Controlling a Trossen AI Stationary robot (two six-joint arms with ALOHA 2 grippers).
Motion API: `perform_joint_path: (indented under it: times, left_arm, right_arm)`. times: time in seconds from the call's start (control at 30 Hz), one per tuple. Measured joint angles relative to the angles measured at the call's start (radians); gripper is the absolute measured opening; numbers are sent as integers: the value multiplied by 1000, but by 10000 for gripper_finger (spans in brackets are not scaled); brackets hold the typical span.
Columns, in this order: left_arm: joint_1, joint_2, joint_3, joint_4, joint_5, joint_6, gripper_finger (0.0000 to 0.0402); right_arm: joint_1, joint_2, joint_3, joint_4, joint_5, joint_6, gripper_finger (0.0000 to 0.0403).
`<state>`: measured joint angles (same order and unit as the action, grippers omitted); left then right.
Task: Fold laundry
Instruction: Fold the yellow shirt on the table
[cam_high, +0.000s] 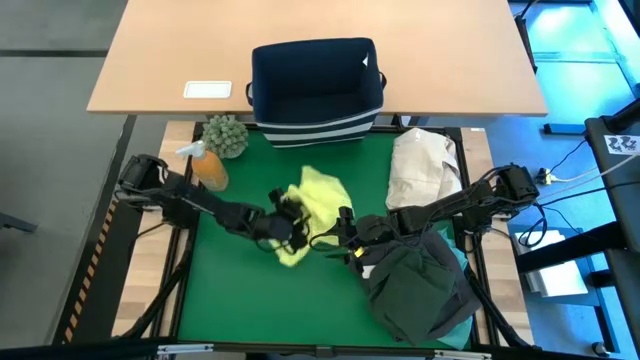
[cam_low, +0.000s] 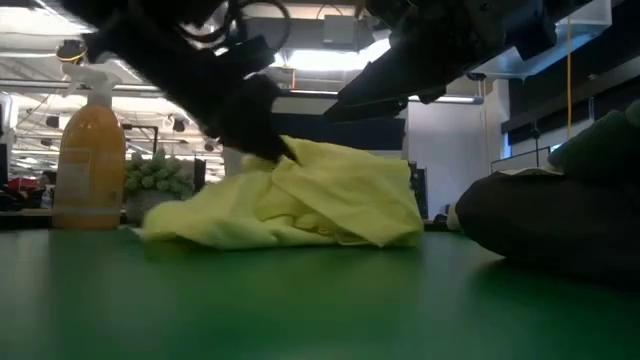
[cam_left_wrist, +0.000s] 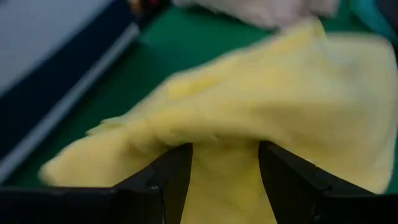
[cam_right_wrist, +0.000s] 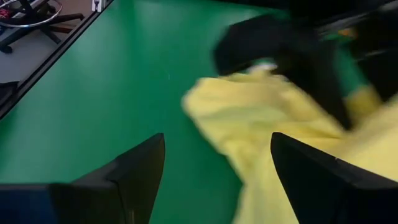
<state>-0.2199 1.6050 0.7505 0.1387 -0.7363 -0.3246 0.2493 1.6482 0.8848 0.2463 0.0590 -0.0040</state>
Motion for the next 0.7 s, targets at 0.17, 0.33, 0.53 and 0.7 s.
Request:
perform_joint_path:
  times: [0.17,0.33,0.53,0.7]
  left_arm:
    - [37,-65,57,6,37,43,180]
    - [-25,-132,86,-41,74,114,180]
    - [-164,-158,87,-224,73,-76,180]
    - [-235,-116,87,-343,75,-199,180]
  right_arm:
    - [0,0,0,4,0,0,292]
    - [0,0,0,6,0,1,292]
    - [0,0,0,-19,0,52,292]
    - [0,6,1,-10,0,80,292]
